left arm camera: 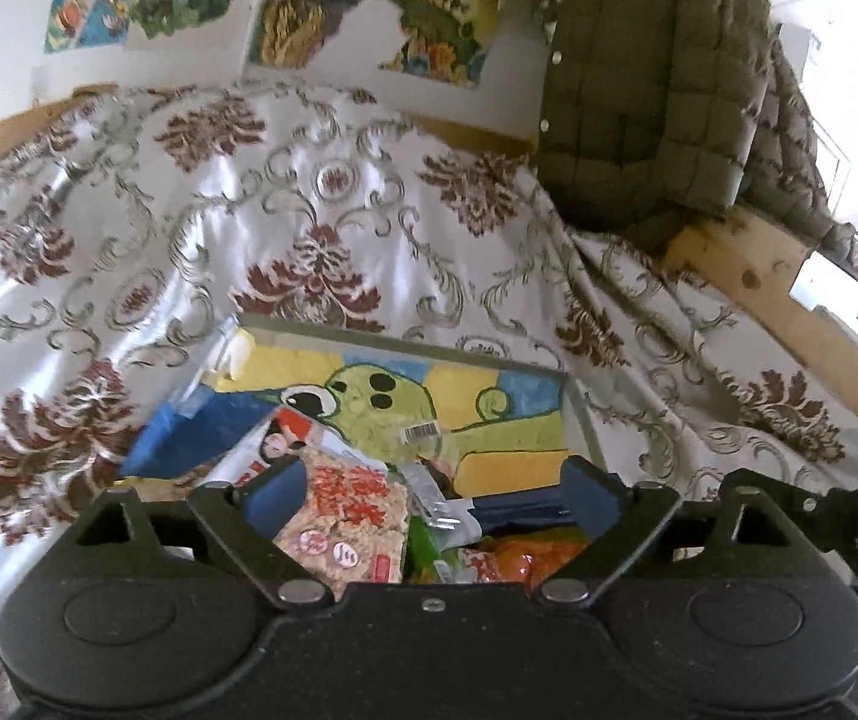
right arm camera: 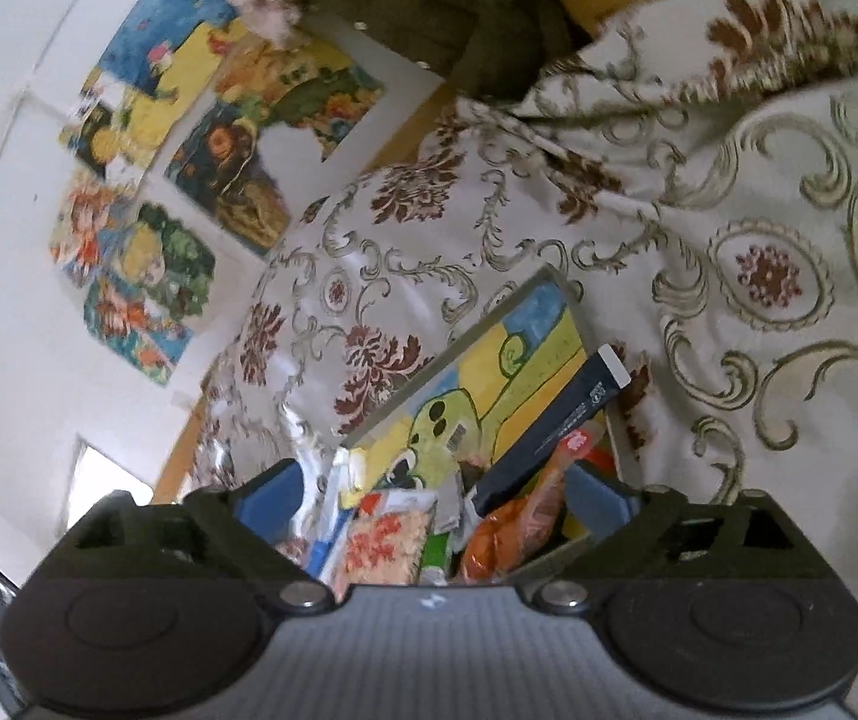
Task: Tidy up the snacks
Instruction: 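Withdraw both open tools from the tray toward the gold pouch and mandarin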
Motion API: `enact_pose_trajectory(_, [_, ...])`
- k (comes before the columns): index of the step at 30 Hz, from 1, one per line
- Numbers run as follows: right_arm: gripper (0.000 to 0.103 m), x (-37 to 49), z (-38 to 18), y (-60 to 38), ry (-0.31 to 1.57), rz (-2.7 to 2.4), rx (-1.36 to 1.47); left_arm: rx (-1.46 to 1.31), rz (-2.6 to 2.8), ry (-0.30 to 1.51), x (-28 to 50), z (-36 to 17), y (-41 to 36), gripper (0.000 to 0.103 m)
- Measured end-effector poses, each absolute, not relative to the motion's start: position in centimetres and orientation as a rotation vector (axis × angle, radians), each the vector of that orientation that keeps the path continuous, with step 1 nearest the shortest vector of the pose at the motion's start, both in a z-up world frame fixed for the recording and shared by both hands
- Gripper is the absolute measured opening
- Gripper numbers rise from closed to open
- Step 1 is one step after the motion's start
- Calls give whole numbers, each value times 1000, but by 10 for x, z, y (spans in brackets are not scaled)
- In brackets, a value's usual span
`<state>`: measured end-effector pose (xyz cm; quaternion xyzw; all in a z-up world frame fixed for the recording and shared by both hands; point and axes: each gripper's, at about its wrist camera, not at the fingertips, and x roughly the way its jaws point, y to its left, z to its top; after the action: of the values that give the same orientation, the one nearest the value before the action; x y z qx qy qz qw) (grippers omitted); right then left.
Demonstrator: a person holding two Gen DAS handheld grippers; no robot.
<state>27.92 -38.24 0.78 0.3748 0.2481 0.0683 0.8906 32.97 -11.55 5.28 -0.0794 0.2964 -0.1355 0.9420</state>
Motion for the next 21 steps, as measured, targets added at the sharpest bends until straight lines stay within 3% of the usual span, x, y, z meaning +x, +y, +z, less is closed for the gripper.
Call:
enact_pose_trajectory(10, [103,199,47,-337,397,90,385,-134,-231,491,247,74,-90,102])
enact_pose_trajectory(21, [103,102,48,-314,307,-11,284,-91,-215,419,156,63,-67,102])
